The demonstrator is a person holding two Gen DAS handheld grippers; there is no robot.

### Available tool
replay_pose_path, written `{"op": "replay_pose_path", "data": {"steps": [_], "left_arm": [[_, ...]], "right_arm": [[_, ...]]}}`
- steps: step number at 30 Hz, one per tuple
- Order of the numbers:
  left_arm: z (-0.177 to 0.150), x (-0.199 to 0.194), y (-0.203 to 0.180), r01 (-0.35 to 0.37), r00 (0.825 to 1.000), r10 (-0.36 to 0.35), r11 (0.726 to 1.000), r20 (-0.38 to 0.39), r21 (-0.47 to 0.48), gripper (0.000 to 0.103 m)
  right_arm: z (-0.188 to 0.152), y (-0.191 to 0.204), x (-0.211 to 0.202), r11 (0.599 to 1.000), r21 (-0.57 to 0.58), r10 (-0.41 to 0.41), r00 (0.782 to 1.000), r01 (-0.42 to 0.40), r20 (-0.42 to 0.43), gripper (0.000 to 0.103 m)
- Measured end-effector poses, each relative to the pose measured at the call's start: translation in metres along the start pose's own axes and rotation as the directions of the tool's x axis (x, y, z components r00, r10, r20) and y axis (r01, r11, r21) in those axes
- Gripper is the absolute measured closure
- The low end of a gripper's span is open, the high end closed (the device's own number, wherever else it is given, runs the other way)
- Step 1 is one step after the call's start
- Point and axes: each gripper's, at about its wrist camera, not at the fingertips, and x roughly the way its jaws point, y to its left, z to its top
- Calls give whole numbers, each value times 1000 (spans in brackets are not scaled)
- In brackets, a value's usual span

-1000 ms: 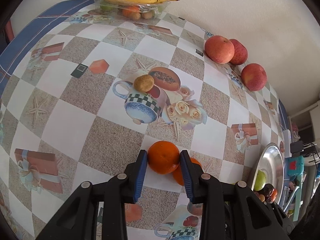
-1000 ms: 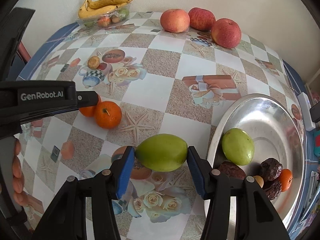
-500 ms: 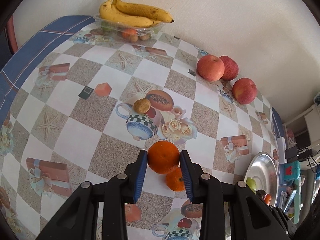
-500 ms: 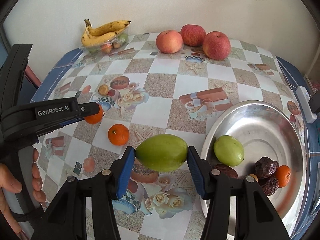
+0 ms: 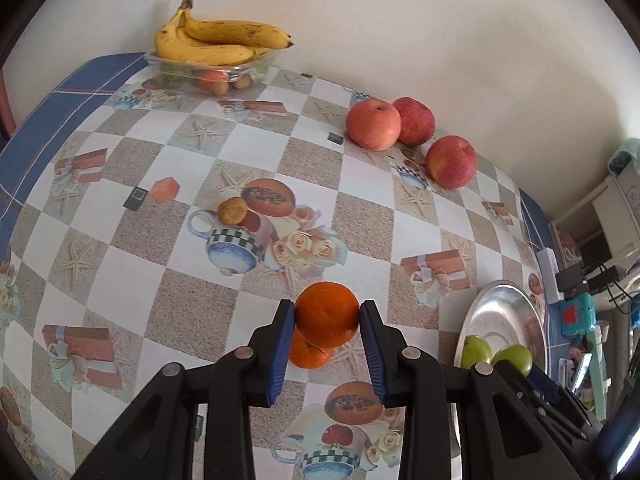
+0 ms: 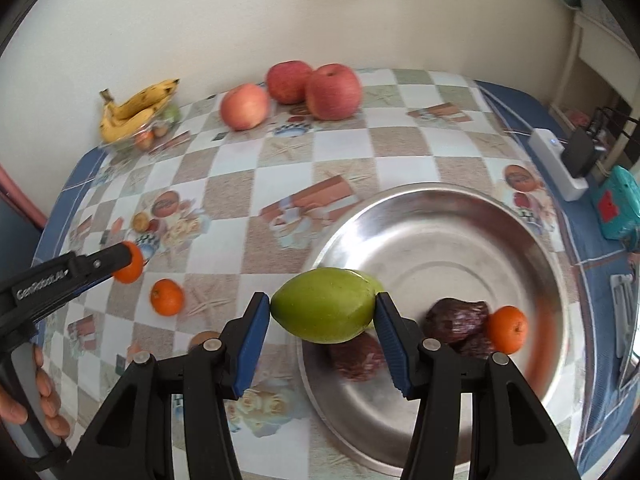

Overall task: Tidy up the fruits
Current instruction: 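Carry the green mango and tangerine to the steel plate and release both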

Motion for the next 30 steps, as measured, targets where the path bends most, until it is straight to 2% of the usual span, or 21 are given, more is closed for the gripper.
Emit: {"op": "replay_pose_path", "data": {"steps": [10, 15, 20, 23, 30], "left_arm": [[-21, 5, -57, 76, 997, -70, 985, -41, 155, 68], [-38, 7, -89, 181, 982, -165, 957, -90, 225, 68], [-54, 8, -121, 226, 974, -204, 915, -99, 334, 67], [-60, 11, -130, 249, 968, -225, 897, -108, 365, 67], [-68, 22, -138, 258, 966, -225, 885, -129, 388, 67]], "right_arm": [[-4, -68, -3, 975, 199, -102, 995, 102, -11, 48], [-8, -92, -6, 954, 279, -112, 994, 109, -5, 48], [-8, -98, -10, 949, 296, -120, 993, 109, 18, 48], [-7, -96, -9, 953, 288, -111, 993, 97, 34, 48], [-5, -89, -1, 965, 249, -96, 995, 83, 41, 47]]}}
